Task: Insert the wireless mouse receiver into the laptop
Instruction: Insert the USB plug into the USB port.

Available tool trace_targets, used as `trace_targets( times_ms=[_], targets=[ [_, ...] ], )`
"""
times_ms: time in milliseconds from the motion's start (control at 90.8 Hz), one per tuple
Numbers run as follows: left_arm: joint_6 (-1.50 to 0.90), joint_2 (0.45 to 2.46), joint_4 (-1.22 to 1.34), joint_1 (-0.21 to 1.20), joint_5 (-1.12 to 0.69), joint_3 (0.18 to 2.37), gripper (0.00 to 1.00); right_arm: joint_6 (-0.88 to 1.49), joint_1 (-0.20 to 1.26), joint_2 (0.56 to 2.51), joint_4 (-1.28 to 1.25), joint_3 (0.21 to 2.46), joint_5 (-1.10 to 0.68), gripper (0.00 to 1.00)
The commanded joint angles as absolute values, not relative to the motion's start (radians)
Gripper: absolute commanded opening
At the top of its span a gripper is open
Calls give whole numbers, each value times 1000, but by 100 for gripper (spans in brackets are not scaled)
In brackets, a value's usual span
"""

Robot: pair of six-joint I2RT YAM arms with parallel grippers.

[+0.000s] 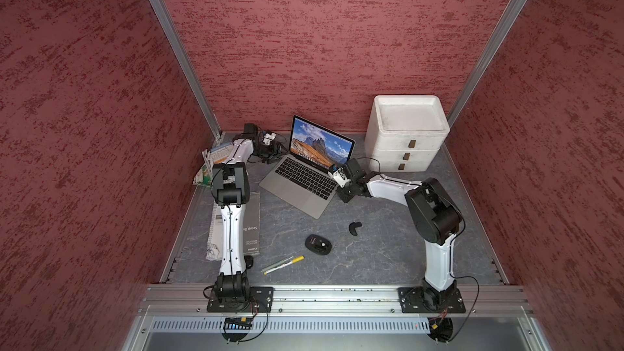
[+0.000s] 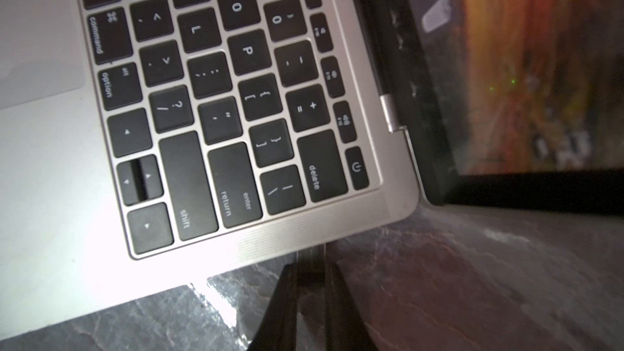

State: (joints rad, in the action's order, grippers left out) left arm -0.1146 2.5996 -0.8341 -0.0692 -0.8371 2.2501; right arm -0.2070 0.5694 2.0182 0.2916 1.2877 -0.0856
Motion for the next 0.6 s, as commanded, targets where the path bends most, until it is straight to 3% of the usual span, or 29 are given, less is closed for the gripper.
trace_targets(
  times_ms=[0, 209, 584],
  targets=[
    [-105, 2637, -917, -42, -916, 2260, 65, -188, 589, 2063, 106, 1328, -174, 0],
    [-38, 2636, -974, -31, -963, 2263, 63, -273, 626, 2021, 73, 1286, -271, 0],
    [47, 2550, -1013, -24, -970, 2152, 62, -190, 673, 1934, 60, 1157, -279, 0]
  ],
)
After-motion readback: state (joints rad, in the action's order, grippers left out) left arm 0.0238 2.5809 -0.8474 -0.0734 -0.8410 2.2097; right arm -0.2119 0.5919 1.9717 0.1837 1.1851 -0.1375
